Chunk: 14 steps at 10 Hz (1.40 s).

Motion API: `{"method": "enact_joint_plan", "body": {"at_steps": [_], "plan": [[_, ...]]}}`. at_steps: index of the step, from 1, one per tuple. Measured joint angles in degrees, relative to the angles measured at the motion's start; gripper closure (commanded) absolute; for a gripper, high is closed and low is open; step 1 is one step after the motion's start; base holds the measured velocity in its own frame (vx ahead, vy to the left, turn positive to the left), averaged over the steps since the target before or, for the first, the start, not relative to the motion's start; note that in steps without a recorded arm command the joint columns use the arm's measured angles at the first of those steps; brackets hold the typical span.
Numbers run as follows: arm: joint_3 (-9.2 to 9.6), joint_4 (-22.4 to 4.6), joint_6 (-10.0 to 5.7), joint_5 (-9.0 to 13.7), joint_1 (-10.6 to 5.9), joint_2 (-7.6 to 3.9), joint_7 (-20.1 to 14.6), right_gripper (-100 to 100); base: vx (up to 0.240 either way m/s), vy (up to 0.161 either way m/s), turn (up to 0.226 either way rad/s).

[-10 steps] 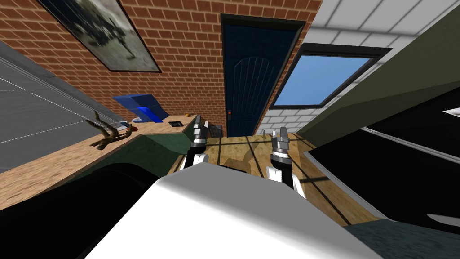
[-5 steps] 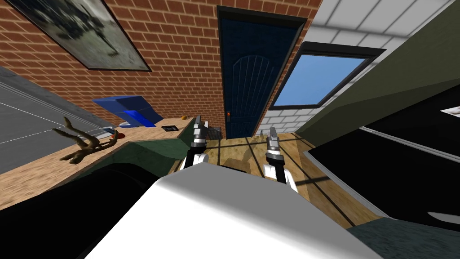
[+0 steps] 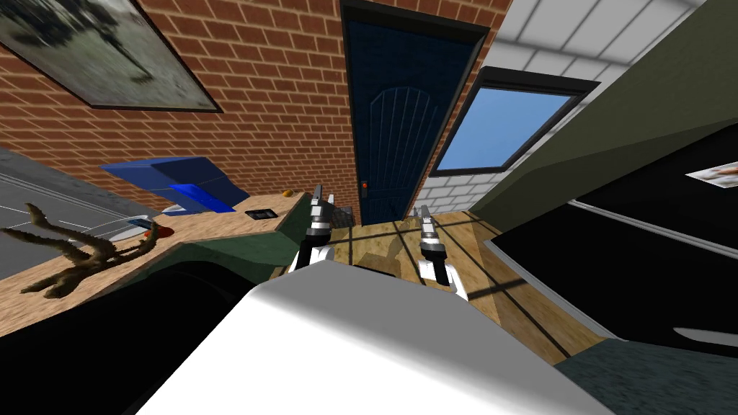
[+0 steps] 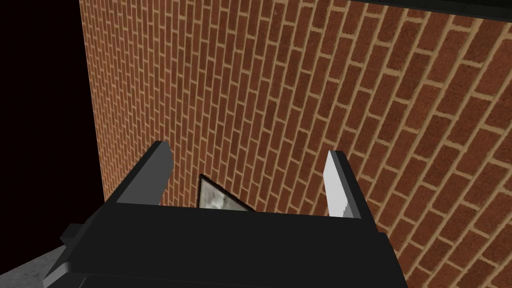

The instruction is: Pull the door open

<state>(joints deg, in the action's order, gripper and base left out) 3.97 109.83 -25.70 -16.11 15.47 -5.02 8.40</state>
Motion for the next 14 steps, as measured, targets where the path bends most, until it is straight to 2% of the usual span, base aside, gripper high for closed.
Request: {"method": "enact_joint_plan", "body": {"at_steps": [2,7,8,10,14], "plan": [[1.11,-2.0,0.27,-1.8,-1.11,0.16,2.1,-100,0.093,0.092,-0.063],[2.47,-7.5,-0.16,-5.2,-4.08,-0.26,5.8,-100,0.090,0.078,-0.085],[2.52,-9.2,-0.27,-5.8,-5.21,-0.46,6.5,-100,0.074,0.088,-0.077],[3.32,-11.3,-0.11,-7.3,-6.54,-0.25,8.2,-100,0.081,0.096,-0.080],[4.46,-16.5,-0.88,-10.2,-9.15,0.00,11.6,-100,0.079,0.091,-0.081]]}}
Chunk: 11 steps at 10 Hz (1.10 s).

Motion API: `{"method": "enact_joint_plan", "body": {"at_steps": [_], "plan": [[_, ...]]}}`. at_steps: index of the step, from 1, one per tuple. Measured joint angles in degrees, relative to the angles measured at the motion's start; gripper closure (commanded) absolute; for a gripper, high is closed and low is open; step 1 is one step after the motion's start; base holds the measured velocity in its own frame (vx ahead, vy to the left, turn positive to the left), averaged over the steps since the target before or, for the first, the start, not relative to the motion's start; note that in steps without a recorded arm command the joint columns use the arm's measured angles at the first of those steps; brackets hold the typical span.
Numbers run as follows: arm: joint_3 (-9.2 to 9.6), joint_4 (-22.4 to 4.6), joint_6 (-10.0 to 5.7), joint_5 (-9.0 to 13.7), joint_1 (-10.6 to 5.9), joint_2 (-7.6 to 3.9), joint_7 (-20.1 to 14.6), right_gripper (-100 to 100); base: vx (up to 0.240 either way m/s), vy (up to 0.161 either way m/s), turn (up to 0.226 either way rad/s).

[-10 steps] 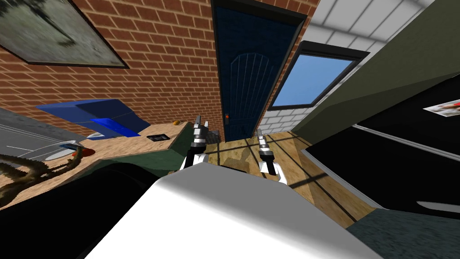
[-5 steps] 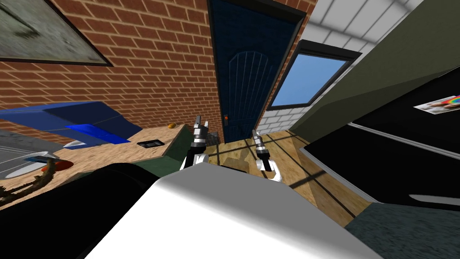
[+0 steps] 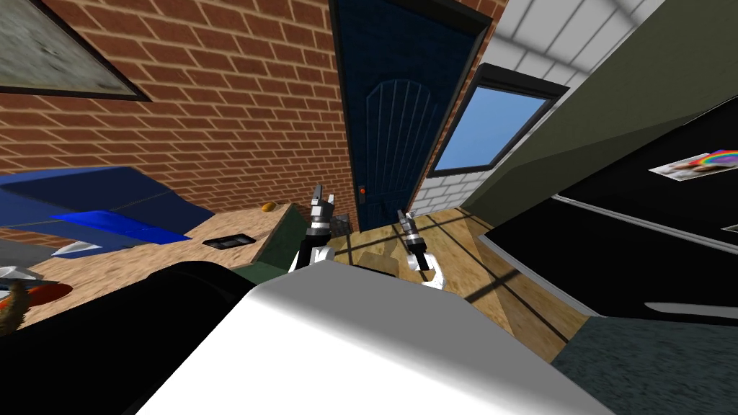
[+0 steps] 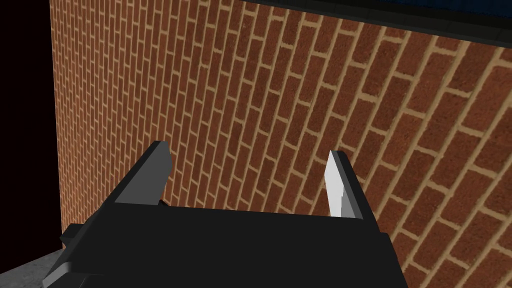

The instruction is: Pull the door open

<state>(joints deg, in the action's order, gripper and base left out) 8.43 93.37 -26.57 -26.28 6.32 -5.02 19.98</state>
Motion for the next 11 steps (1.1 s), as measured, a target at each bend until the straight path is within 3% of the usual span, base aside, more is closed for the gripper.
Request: {"method": "enact_joint_plan", "body": {"at_steps": [2,7,11], "plan": [[0.77,-1.3,0.29,-1.4,-0.75,-0.32,1.3,-100,0.077,0.087,-0.081],[2.21,-8.7,-0.38,-5.3,-5.05,0.23,5.7,-100,0.087,0.108,-0.095],[3.43,-13.7,-0.84,-8.2,-7.59,0.83,9.4,-100,0.078,0.110,-0.089]]}}
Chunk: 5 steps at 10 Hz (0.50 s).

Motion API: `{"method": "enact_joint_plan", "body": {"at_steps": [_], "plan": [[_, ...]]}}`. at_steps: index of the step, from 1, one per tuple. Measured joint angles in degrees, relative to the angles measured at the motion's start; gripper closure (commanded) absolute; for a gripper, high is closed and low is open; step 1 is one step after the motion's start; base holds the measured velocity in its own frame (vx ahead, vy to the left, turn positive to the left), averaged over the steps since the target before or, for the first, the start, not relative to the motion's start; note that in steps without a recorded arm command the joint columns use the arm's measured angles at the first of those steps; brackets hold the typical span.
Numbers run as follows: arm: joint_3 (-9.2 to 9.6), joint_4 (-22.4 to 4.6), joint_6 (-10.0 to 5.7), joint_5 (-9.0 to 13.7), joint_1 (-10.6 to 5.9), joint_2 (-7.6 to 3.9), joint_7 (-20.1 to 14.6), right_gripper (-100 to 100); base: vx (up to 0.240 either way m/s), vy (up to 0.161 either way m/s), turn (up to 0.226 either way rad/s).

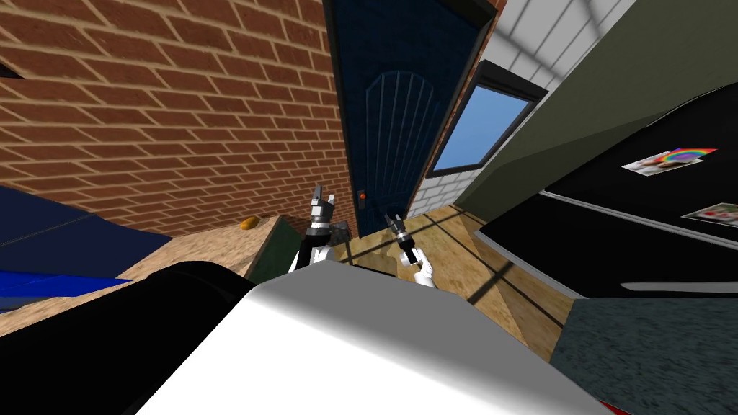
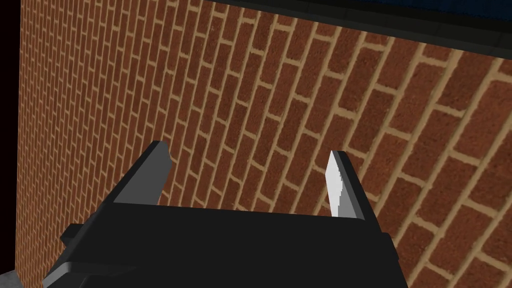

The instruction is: Pull the door open

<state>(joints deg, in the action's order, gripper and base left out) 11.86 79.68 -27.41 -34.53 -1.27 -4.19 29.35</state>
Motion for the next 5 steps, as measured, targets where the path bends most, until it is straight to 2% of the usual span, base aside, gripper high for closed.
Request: {"method": "enact_joint_plan", "body": {"at_steps": [2,5], "plan": [[0.93,-2.5,-0.02,-1.9,-1.40,0.24,2.0,-100,0.121,0.143,-0.081],[1.67,-5.9,-0.12,-3.8,-3.39,0.87,4.2,-100,0.077,0.083,-0.081]]}}
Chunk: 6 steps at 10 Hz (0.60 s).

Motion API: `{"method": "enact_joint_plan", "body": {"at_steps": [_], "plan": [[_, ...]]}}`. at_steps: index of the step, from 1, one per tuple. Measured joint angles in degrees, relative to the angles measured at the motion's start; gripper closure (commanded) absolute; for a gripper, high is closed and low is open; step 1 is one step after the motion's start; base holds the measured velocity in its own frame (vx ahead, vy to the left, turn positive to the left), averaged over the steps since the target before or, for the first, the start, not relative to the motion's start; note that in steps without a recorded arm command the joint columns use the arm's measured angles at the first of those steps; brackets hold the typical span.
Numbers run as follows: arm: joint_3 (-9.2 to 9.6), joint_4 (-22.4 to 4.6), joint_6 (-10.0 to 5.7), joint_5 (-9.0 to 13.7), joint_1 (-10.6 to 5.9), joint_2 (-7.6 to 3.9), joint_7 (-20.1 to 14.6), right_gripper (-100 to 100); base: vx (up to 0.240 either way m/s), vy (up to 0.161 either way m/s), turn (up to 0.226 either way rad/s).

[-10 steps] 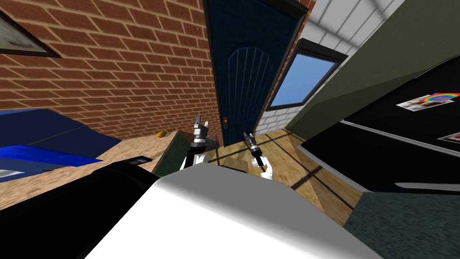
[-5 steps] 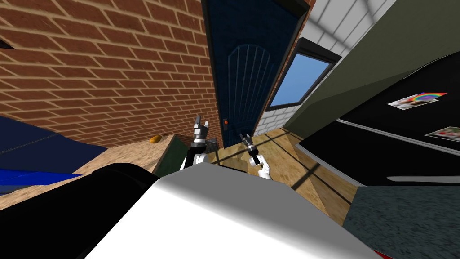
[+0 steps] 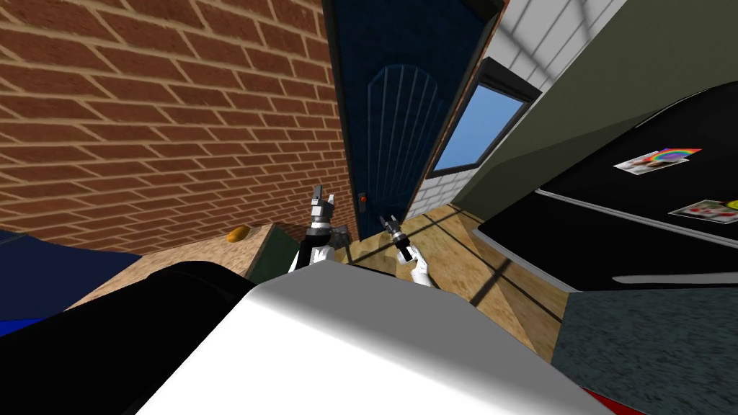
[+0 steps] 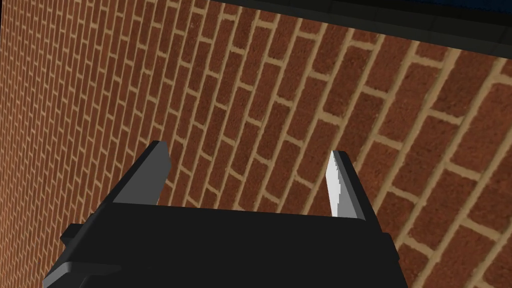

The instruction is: Pull the door open

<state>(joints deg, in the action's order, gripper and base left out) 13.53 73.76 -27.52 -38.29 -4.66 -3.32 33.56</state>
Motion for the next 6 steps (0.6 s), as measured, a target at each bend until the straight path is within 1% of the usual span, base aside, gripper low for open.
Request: {"method": "enact_joint_plan", "body": {"at_steps": [1,3,4,5,6], "plan": [[0.30,-1.7,-0.23,-0.9,-0.87,0.35,1.1,-100,0.121,0.122,-0.126],[1.35,-3.6,0.05,-2.7,-2.09,0.51,2.7,-100,0.097,0.128,-0.067],[1.47,-4.9,-0.19,-3.2,-2.69,0.81,3.5,-100,0.098,0.123,-0.071],[1.57,-6.7,-0.49,-3.9,-3.62,1.40,4.6,-100,0.126,0.145,-0.093],[2.08,-7.6,-0.36,-4.8,-4.31,1.63,5.4,-100,0.137,0.152,-0.115]]}}
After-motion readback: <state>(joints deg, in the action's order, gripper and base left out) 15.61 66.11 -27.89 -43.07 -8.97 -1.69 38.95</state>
